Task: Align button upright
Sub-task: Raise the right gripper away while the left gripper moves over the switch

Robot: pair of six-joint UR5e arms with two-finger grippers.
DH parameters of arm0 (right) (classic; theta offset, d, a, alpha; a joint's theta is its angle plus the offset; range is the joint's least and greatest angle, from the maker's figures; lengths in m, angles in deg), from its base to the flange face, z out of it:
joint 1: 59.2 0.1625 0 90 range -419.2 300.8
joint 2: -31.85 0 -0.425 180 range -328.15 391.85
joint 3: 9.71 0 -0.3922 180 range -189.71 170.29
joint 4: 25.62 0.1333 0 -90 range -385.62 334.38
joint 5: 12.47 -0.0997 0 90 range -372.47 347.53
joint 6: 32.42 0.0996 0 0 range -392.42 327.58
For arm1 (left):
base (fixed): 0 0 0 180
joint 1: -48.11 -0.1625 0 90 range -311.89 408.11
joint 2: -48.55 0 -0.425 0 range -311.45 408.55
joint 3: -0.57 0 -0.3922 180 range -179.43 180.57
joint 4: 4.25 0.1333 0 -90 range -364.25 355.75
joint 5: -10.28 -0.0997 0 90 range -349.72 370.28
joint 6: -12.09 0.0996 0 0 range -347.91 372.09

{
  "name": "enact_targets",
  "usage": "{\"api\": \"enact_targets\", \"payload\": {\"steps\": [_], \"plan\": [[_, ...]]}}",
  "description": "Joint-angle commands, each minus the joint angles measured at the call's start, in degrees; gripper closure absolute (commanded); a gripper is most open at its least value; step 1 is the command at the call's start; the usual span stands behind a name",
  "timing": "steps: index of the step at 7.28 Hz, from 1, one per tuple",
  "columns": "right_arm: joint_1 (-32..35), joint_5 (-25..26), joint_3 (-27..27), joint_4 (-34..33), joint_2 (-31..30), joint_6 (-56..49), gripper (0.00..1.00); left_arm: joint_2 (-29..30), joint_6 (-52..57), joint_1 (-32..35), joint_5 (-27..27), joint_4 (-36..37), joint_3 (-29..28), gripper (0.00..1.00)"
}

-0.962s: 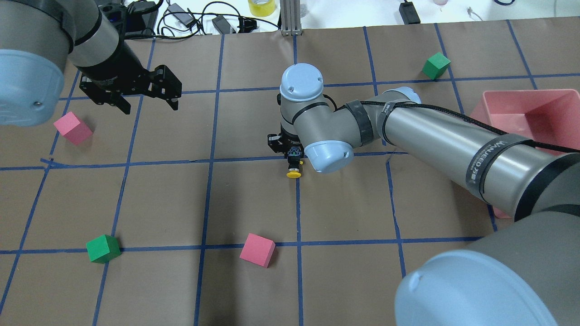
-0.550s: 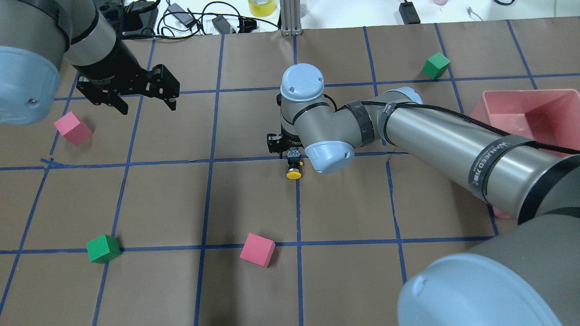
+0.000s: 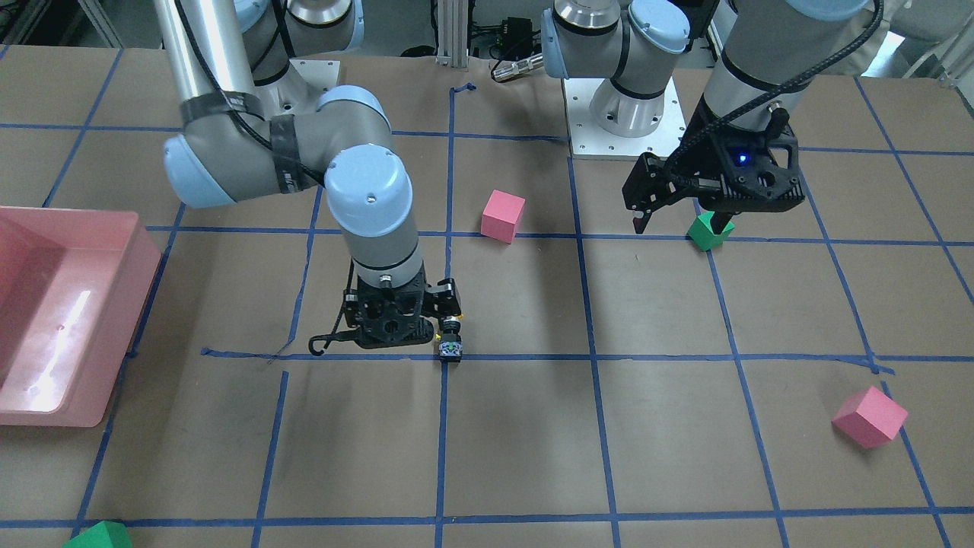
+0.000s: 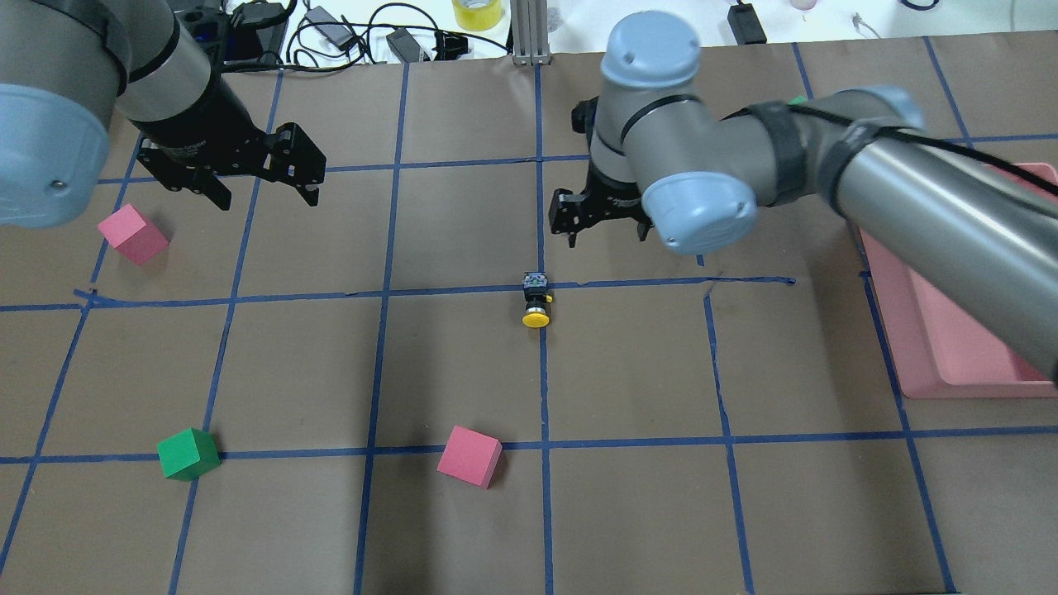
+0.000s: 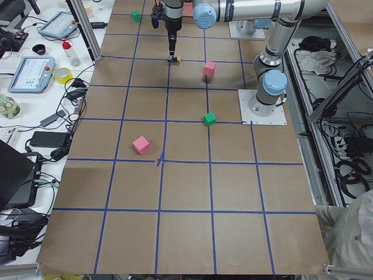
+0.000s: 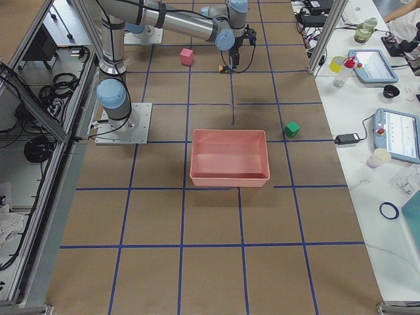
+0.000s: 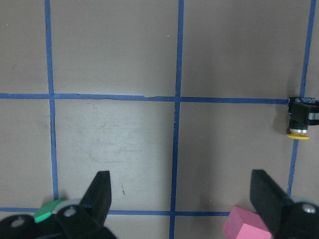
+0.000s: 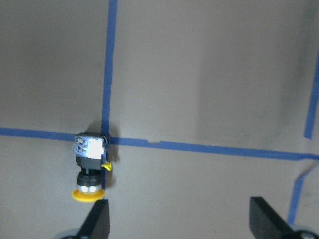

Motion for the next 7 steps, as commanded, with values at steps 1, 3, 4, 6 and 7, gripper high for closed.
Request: {"api": "enact_targets", "payload": {"steps": [1,3,4,6,7], "plan": [[-6.5,0.0,3.6,15.5,-11.1,-3.7,0.00,0.4,-1.2,0.4,0.1,0.5,0.6,0.00],[-6.7,2.6,11.9,25.8,-14.3,-5.9,0.00,-0.2,-6.8,2.0,0.9,0.5,1.9,0.00],[-6.6,2.7,12.5,25.8,-14.0,-5.9,0.00,-1.1,-7.9,4.7,0.7,2.4,4.9,0.00],[-6.5,2.6,12.4,25.3,-14.0,-6.2,0.00,-2.0,-16.5,12.4,0.1,16.5,12.3,0.00],[-6.5,2.8,12.2,25.2,-13.9,-6.2,0.00,-1.4,-19.0,15.7,-0.1,25.2,17.3,0.00]]}}
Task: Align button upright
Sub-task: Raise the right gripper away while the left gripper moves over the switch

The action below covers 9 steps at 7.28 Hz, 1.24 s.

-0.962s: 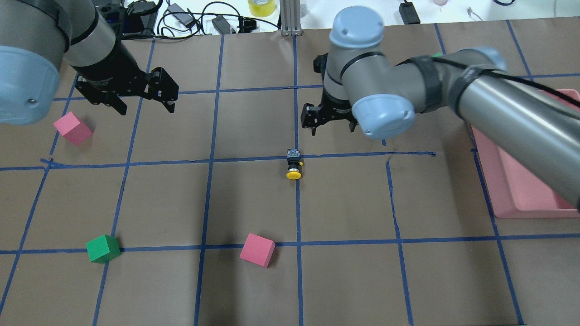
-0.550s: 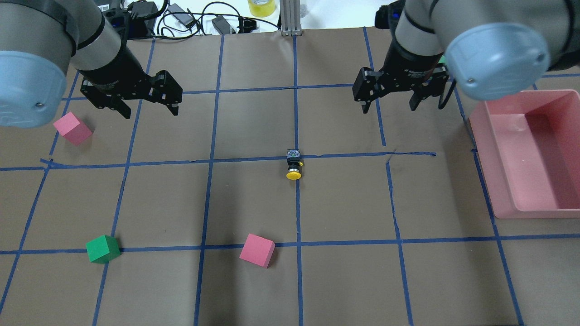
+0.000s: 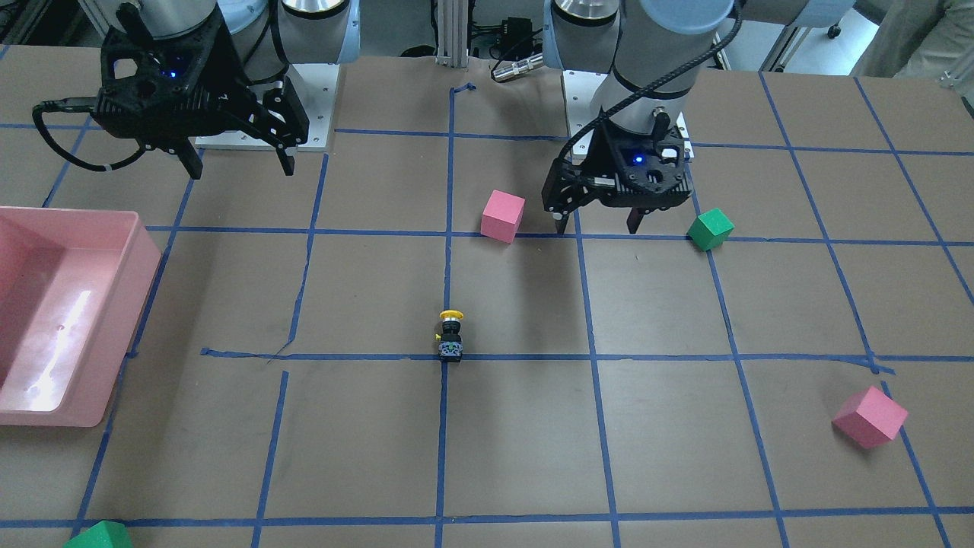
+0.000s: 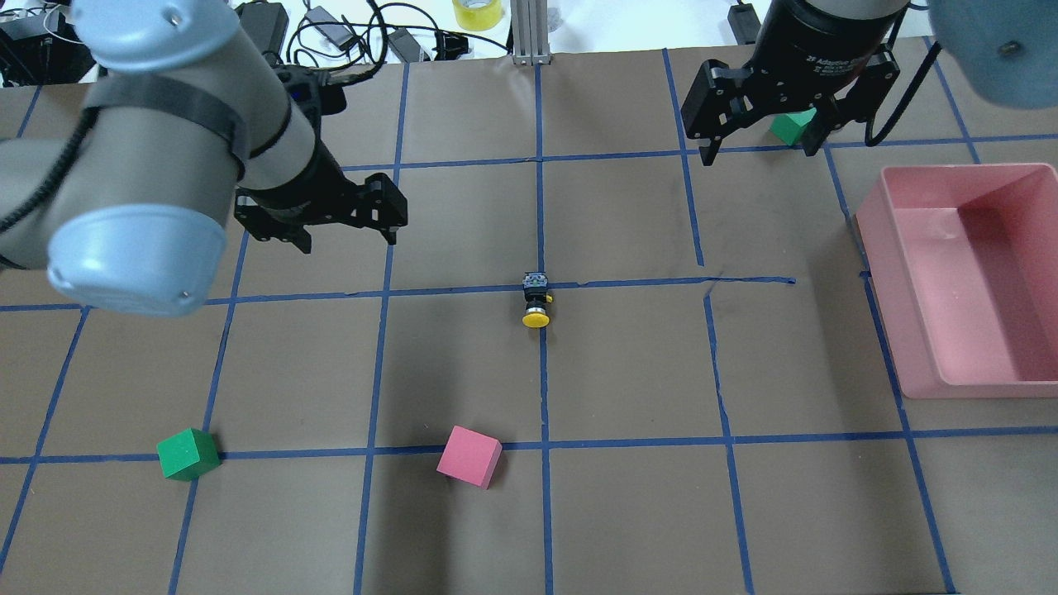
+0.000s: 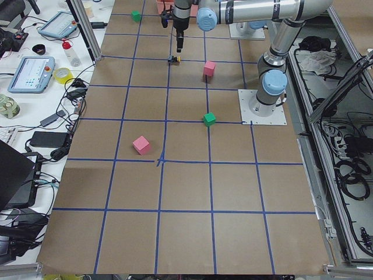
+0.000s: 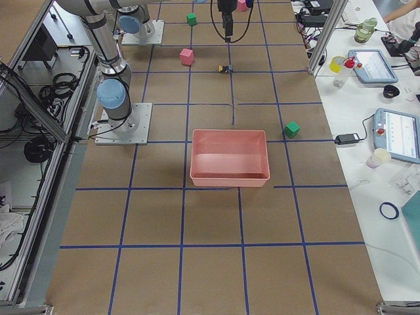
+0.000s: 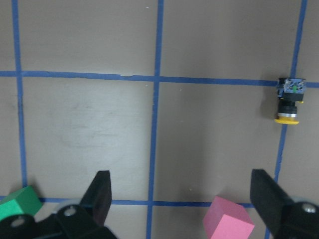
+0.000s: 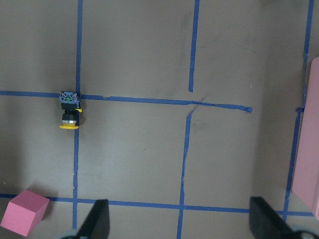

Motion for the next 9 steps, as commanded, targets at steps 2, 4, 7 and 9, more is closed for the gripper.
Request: {"api": "enact_targets", "payload": {"steps": [2,4,7,9], "plan": [[0.1,-0.1,-2.3,-1.3,0.1,0.1,0.00,1.8,-10.6,9.9,-1.0,33.2,18.0,0.00],[0.1,-0.1,-3.6,-4.5,0.1,0.1,0.00,5.2,-13.4,13.0,-1.1,45.3,22.9,0.00],[0.1,-0.1,-4.0,-4.5,0.1,0.0,0.00,11.7,-11.8,13.6,-3.1,47.9,22.7,0.06],[0.2,0.0,-4.1,-4.5,0.1,0.0,0.00,16.5,-6.1,13.7,-1.5,48.3,20.3,0.09]]}}
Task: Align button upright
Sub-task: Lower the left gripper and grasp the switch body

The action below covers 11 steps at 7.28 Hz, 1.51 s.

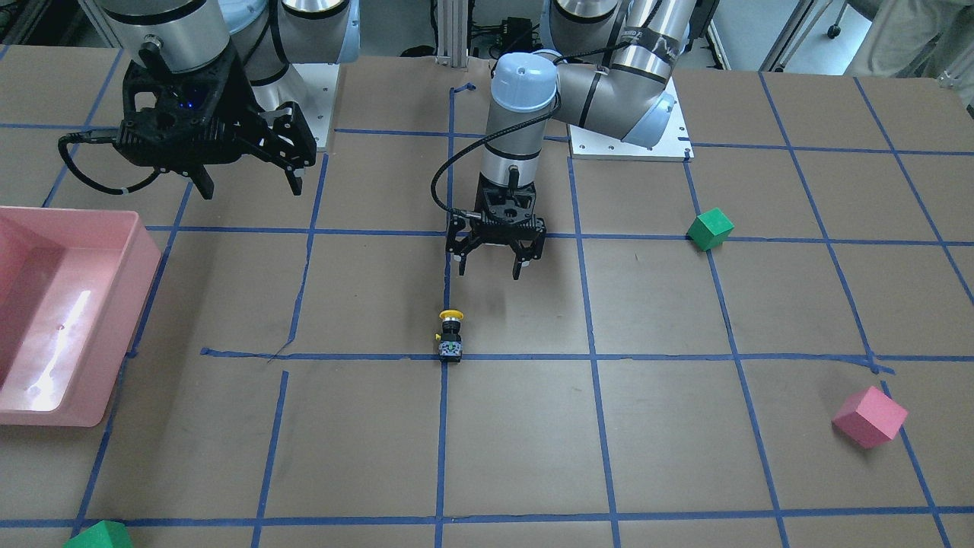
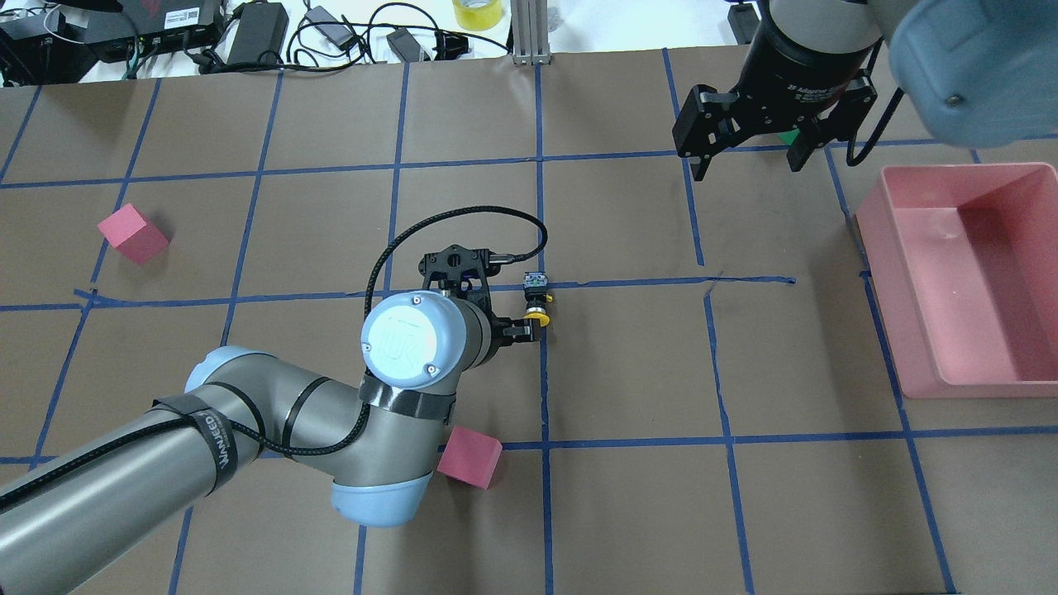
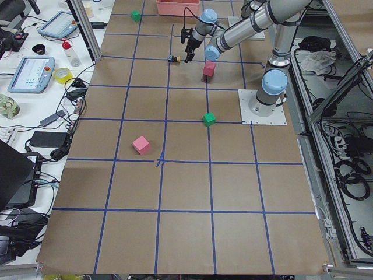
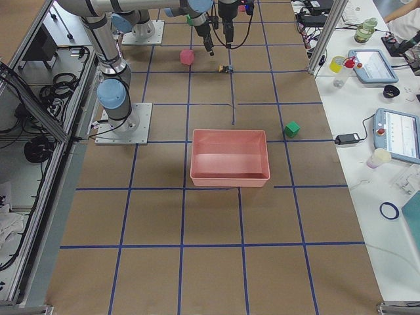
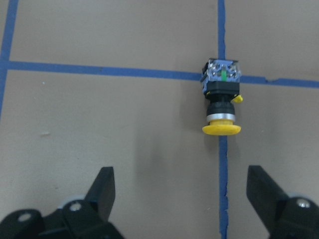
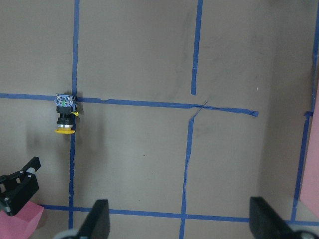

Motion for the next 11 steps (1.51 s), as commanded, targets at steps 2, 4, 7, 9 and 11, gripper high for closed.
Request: {"api": "enact_targets", "payload": {"steps": [2,4,7,9,11], "plan": [[0.0,0.3,-0.1,0.0,-0.1,0.0,0.00,5.9,2.5,0.2,2.9,0.4,-4.7,0.08],[0.0,0.3,-0.1,0.1,-0.1,0.0,0.00,8.7,4.4,0.3,3.0,0.4,-7.0,0.08],[0.0,0.3,-0.6,0.1,-0.3,0.0,0.00,12.4,4.3,0.3,5.3,1.4,-8.6,0.09],[0.1,0.3,-0.8,0.1,-0.4,0.0,0.00,14.6,4.4,0.3,5.3,1.7,-10.1,0.11],[0.0,0.3,-1.1,0.1,-0.4,0.0,0.00,15.6,4.4,0.3,5.4,2.1,-11.2,0.58]]}}
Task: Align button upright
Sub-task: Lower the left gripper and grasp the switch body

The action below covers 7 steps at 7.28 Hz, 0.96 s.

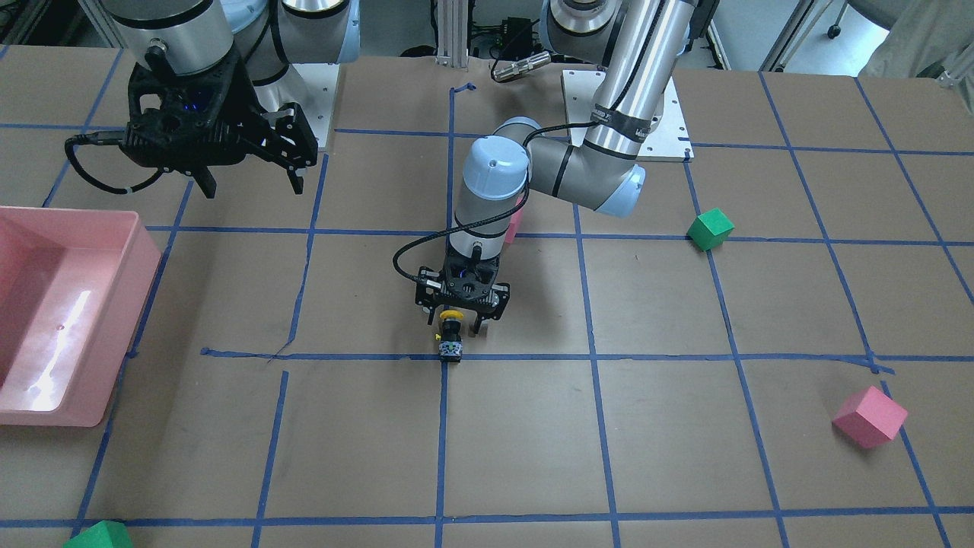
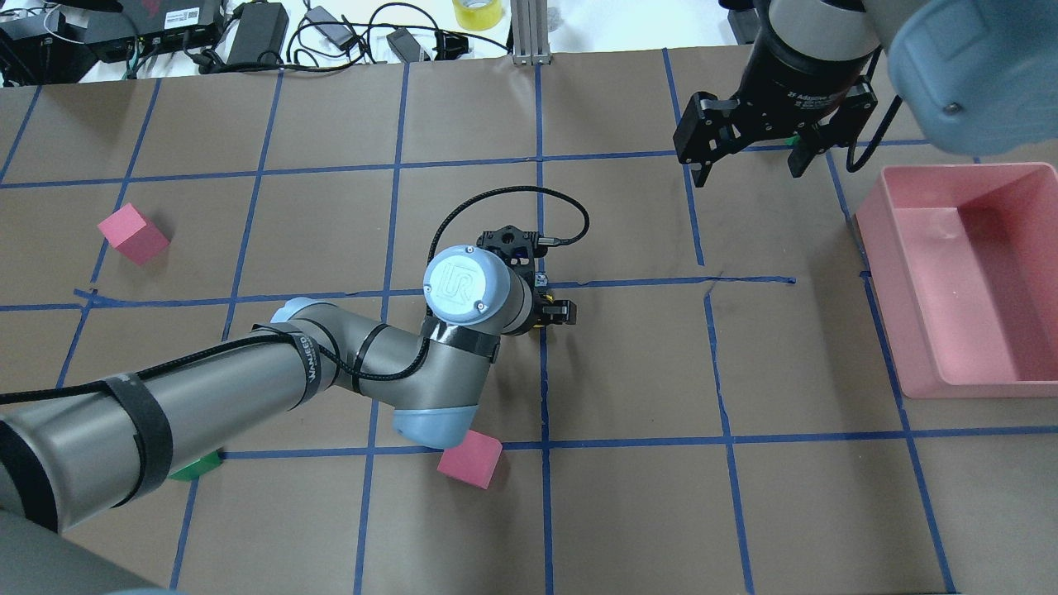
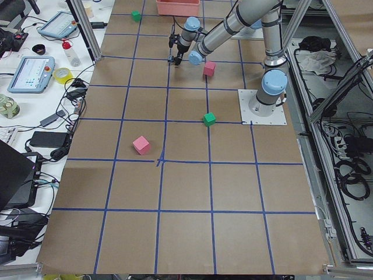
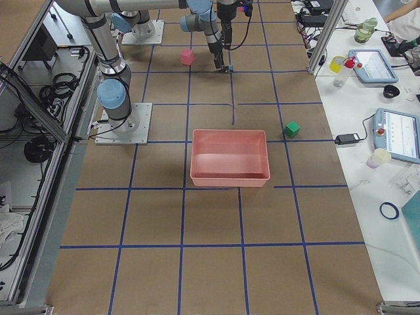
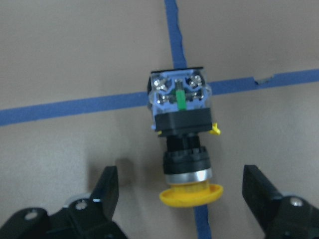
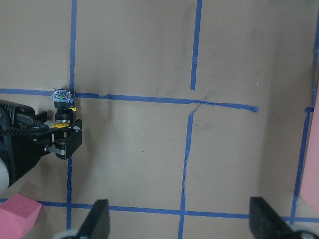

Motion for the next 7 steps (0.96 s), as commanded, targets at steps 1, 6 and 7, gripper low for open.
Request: {"api": "enact_targets", "payload": {"steps": [1,6,7], "plan": [[0.0,0.0,-0.1,0.0,-0.1,0.0,0.00,0.7,0.0,0.0,0.0,0.0,-0.8,1.00],[0.0,0.0,-0.1,0.0,-0.1,0.0,0.00,-2.2,-13.7,-0.3,3.3,-10.5,-7.9,1.00],[0.0,0.0,-0.2,0.0,0.0,0.1,0.00,-2.5,-20.1,-0.6,6.3,-17.9,-10.3,1.00]]}}
